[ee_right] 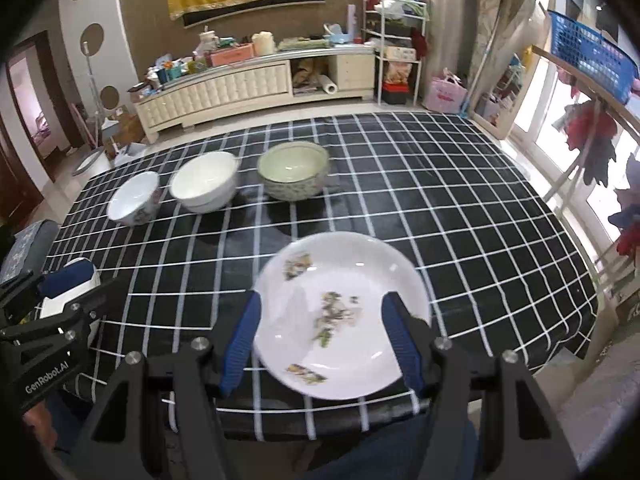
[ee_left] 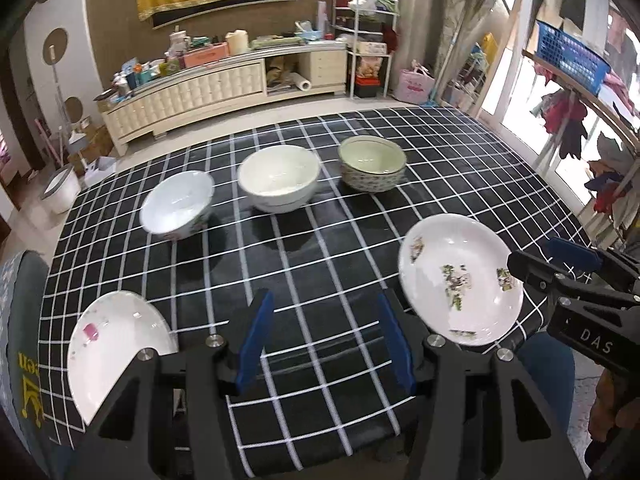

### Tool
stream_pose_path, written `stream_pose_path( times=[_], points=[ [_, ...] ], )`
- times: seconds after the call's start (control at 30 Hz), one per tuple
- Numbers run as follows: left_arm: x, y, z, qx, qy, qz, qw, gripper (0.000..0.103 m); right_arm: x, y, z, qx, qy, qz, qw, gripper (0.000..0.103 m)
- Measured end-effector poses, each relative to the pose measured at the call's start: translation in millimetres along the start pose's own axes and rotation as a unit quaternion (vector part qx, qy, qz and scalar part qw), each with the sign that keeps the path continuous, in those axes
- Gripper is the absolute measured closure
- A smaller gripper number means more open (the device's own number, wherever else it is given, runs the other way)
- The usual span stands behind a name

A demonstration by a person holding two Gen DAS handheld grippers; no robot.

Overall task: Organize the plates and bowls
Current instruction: 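Move both tools to the bear-print plate and grip its rim, then lift the bear-print plate and carry it toward the stacked plates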

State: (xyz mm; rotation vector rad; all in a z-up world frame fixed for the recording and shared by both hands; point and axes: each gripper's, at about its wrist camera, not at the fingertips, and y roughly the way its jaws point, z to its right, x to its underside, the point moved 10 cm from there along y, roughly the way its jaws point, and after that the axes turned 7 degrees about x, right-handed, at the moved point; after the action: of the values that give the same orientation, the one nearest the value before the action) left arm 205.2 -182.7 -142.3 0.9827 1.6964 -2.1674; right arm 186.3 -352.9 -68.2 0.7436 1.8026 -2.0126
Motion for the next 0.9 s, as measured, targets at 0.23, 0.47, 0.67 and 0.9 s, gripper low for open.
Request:
stream_pose_path(
  times=[0.23,0.47,0.67,0.9],
  points=[
    [-6,38,30,0.006,0.018,-0.030,0.9994,0.052,11,30,38,0.019,0.009,-0.034,0.999,0.036],
    [-2,76,48,0.009,0.024,-0.063,0.9977,0.052,24,61,62,0.021,0.029,-0.065,0.997,0.036],
    [4,104,63,0.014,0.037,-0.088,0.9953,0.052,27,76,81,0.021,0.041,-0.077,0.996,0.036],
    [9,128,65,0.012,0.033,-0.111,0.9932,0.052,33,94,88,0.020,0.042,-0.097,0.994,0.036]
  ],
)
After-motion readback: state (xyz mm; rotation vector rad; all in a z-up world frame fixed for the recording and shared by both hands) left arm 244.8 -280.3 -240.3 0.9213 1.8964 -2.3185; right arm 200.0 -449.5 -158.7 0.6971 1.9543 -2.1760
